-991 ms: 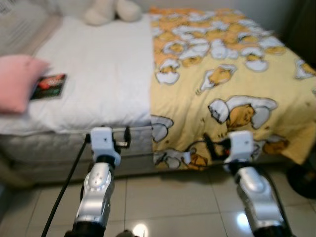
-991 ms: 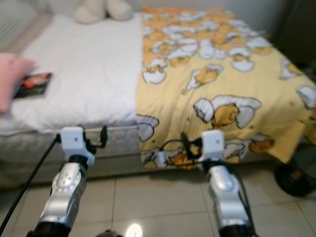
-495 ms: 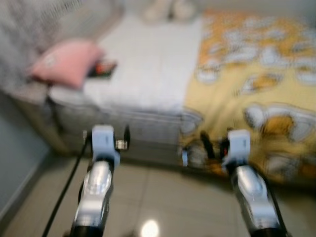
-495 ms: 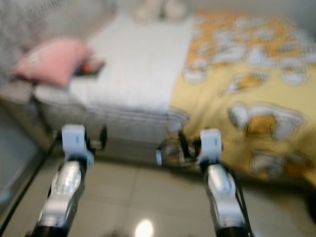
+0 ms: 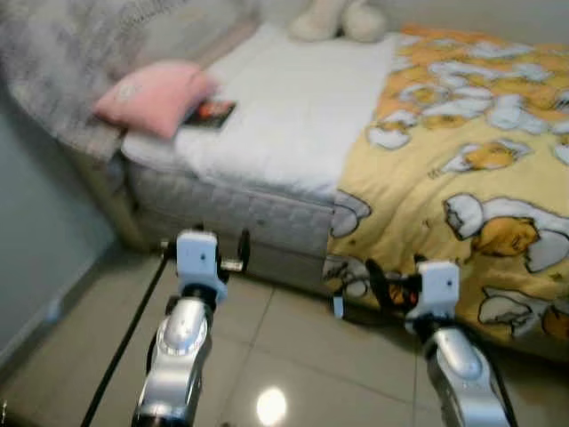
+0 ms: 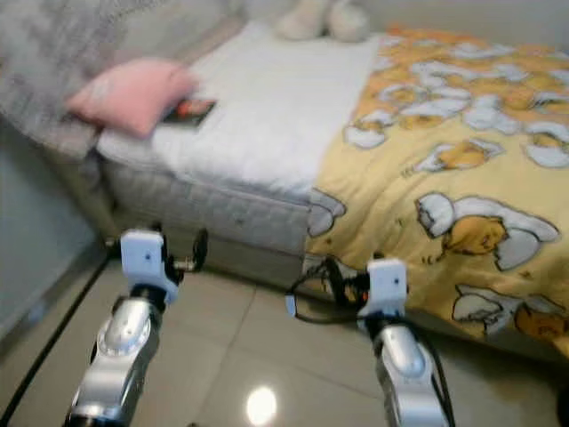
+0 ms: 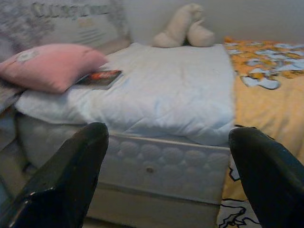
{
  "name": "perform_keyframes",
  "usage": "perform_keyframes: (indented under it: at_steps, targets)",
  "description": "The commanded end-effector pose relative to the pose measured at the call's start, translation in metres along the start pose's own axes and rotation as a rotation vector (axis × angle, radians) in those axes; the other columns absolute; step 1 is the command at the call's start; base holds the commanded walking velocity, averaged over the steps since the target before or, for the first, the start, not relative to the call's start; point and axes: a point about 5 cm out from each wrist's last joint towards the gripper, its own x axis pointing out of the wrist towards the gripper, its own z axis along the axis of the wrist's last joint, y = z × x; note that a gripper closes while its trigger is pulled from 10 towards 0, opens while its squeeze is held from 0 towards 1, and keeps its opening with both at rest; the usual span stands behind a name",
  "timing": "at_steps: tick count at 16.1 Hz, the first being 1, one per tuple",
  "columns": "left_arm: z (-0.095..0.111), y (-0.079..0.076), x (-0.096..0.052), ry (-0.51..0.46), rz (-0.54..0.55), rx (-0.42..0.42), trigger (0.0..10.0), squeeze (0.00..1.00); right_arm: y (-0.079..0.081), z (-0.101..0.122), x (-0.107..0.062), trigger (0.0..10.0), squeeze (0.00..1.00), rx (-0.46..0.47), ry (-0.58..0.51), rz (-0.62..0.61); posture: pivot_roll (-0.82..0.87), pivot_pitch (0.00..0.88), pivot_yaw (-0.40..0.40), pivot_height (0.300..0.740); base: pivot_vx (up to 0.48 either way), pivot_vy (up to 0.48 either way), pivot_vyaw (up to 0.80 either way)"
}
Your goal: Clean up the room
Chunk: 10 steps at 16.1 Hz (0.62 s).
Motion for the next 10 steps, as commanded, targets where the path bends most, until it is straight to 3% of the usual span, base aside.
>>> perform_keyframes:
  at_steps: [1, 5, 8, 10]
  targets:
    - [-0.002, 0.012, 0.001, 0.023, 0.036, 0.003, 10.0, 0.00, 0.004, 0.006, 0.005, 10.0, 1.00, 0.005, -0.019, 0.016, -0.16, 0.000, 0.059, 0.740, 0.000, 0.000, 0.65]
    - [-0.009, 0.016, 0.000, 0.055, 0.063, 0.031, 10.0, 0.00, 0.005, 0.008, 0.009, 10.0, 1.00, -0.004, -0.018, 0.031, -0.16, 0.000, 0.055, 0.740, 0.000, 0.000, 0.65]
    - [-0.011, 0.023, 0.004, 0.064, 0.087, 0.097, 10.0, 0.00, 0.011, 0.008, 0.012, 10.0, 1.00, -0.019, -0.004, 0.075, -0.16, 0.000, 0.047, 0.740, 0.000, 0.000, 0.65]
    - [-0.010, 0.020, 0.009, 0.058, 0.076, 0.082, 10.0, 0.00, 0.012, 0.003, 0.012, 10.0, 1.00, 0.010, 0.030, 0.078, -0.15, 0.000, 0.047, 0.740, 0.000, 0.000, 0.65]
